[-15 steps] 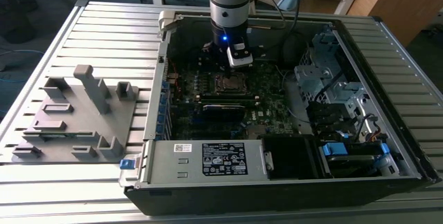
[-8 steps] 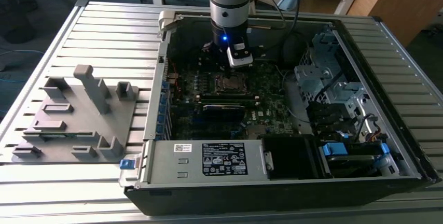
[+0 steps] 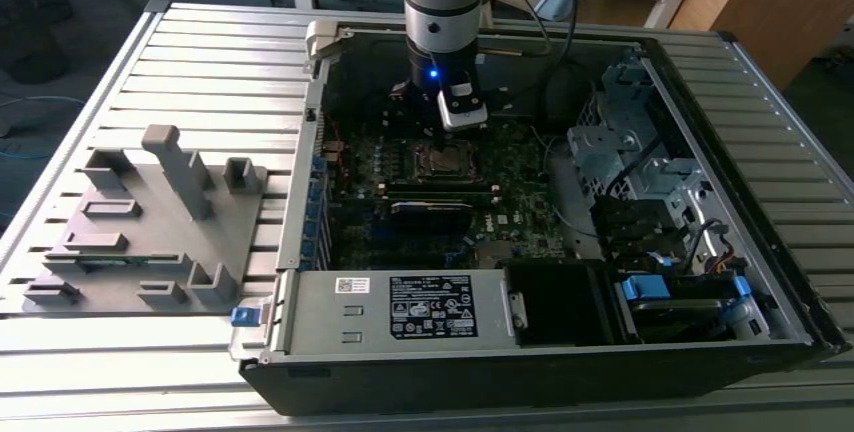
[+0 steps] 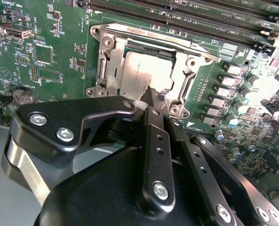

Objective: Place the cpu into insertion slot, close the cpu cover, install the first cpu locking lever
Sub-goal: 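Close the cpu cover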

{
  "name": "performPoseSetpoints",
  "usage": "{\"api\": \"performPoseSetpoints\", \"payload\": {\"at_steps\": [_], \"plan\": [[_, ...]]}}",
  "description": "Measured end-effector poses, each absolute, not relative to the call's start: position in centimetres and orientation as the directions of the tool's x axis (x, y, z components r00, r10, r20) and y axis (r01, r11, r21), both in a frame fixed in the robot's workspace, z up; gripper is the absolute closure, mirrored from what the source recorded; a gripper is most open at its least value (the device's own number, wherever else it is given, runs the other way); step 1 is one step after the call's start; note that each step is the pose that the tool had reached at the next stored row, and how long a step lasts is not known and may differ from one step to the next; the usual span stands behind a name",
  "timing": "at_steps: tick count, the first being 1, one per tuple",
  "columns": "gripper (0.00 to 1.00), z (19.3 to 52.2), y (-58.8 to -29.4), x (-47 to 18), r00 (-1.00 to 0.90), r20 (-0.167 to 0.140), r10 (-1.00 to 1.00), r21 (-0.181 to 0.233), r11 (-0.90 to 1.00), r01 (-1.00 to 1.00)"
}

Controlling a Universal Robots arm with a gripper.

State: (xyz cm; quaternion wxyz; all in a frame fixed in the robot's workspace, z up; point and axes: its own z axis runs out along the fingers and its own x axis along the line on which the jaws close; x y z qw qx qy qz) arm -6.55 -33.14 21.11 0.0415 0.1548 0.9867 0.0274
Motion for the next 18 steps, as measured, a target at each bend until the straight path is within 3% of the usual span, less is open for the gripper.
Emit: {"api": "performPoseSetpoints", "payload": {"at_steps": [18], "plan": [[0.90,21.45,-33.14,-6.55,-0.957,-0.073,0.280,0.067,0.959,0.275]]}}
